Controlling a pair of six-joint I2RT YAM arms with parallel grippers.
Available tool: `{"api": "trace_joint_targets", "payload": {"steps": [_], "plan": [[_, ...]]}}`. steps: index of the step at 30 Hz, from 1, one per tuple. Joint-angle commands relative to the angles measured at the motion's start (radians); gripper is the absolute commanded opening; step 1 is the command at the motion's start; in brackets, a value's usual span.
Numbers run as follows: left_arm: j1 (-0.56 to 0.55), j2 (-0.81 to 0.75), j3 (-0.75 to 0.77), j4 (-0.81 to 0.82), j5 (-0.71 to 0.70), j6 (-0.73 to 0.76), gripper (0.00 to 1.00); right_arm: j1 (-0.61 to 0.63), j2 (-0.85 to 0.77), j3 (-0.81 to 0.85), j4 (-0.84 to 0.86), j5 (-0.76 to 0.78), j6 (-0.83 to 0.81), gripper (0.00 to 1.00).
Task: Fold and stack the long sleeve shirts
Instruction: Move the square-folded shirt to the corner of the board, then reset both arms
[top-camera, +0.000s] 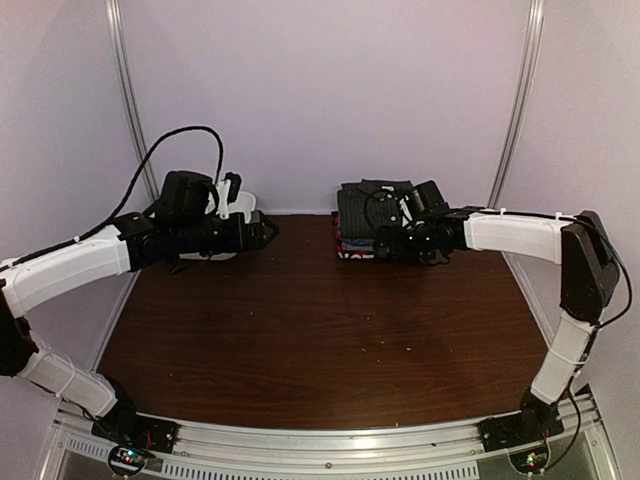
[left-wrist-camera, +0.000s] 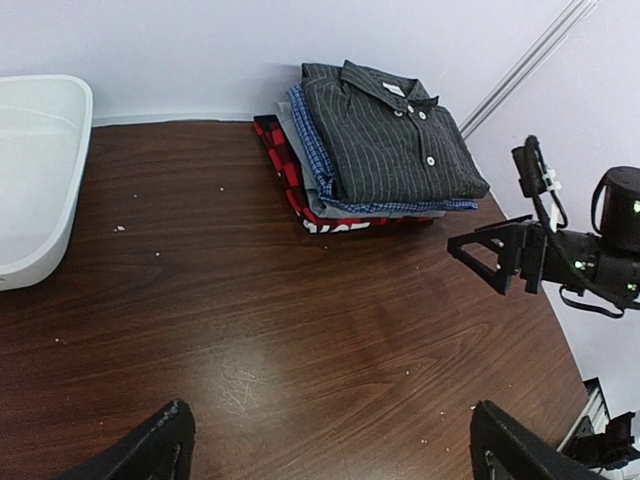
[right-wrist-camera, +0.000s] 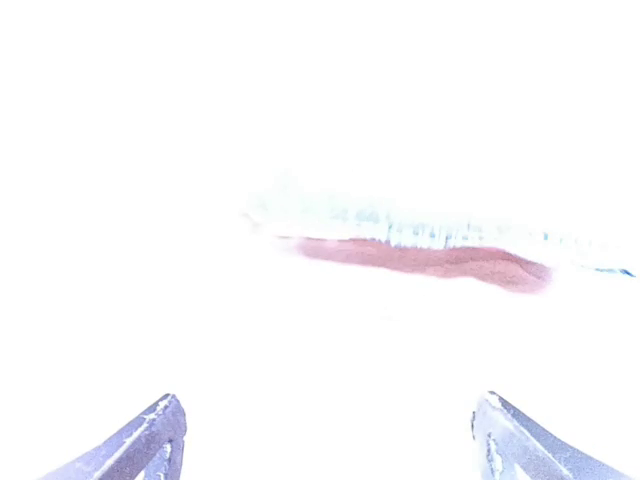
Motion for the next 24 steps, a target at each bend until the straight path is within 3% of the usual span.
{"api": "trace_joint_targets", "payload": {"steps": [1,14,24], "plan": [[0.008,-0.015,0.018,-0.001,-0.044,0.033,0.98,0.041,-0.142,-0.08,0.02,0.023,0.01,1.0],[0.008,-0.097,-0.022,-0.001,-0.07,0.09,0.98,0.104,-0.655,-0.388,0.02,0.137,0.03,1.0],[0.008,-0.218,-0.104,0.003,-0.121,0.102,0.98,0.104,-0.916,-0.415,-0.074,0.2,0.008,1.0]]}}
